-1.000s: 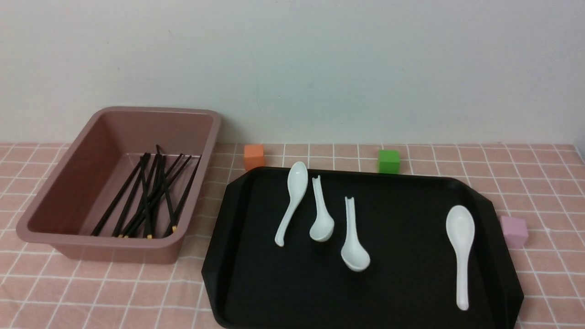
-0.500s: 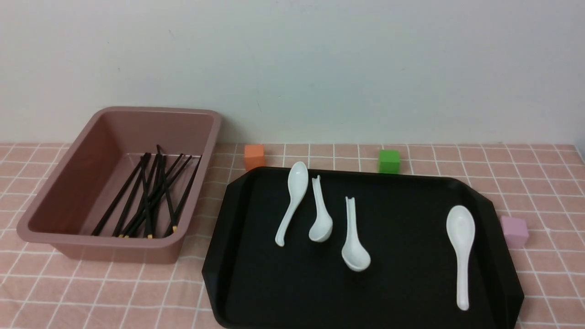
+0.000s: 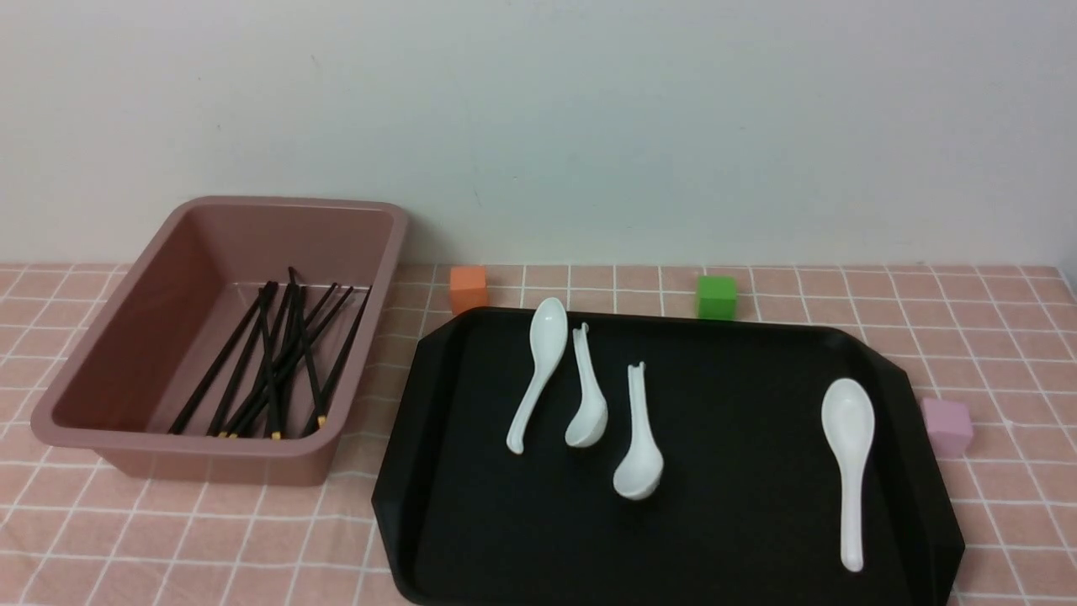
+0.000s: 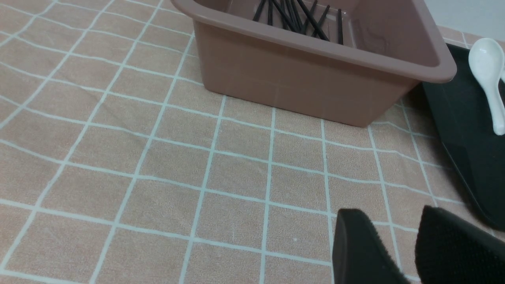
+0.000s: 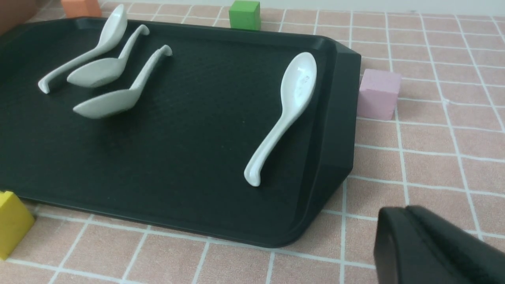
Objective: On pink tablecloth take chopsticks from black tray and put them in box.
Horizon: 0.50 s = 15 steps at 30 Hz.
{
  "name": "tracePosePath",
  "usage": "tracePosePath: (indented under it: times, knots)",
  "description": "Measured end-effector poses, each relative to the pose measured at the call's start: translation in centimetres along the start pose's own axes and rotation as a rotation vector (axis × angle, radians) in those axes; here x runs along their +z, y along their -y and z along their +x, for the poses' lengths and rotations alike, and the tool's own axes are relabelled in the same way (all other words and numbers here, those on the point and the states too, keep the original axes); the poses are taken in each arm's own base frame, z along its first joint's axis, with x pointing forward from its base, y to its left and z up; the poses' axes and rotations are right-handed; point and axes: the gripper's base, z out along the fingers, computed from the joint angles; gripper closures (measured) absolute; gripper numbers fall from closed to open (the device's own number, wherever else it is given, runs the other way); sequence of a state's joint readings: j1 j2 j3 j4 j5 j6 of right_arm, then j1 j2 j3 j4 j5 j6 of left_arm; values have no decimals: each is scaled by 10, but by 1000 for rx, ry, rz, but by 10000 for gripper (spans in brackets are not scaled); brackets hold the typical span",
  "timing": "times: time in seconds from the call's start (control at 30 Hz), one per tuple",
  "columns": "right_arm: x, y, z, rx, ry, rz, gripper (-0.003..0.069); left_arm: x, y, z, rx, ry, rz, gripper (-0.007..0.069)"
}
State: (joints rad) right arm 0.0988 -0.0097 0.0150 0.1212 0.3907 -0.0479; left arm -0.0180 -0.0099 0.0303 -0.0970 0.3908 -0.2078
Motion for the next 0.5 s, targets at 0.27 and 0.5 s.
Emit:
tracePosePath:
  times: [0.27, 0.5]
  knots:
    - [0, 0, 0, 0, 0, 0, 627, 0, 0, 0, 0, 0, 0, 386]
    - [0, 0, 0, -1, 0, 0, 622, 0, 0, 0, 0, 0, 0, 386]
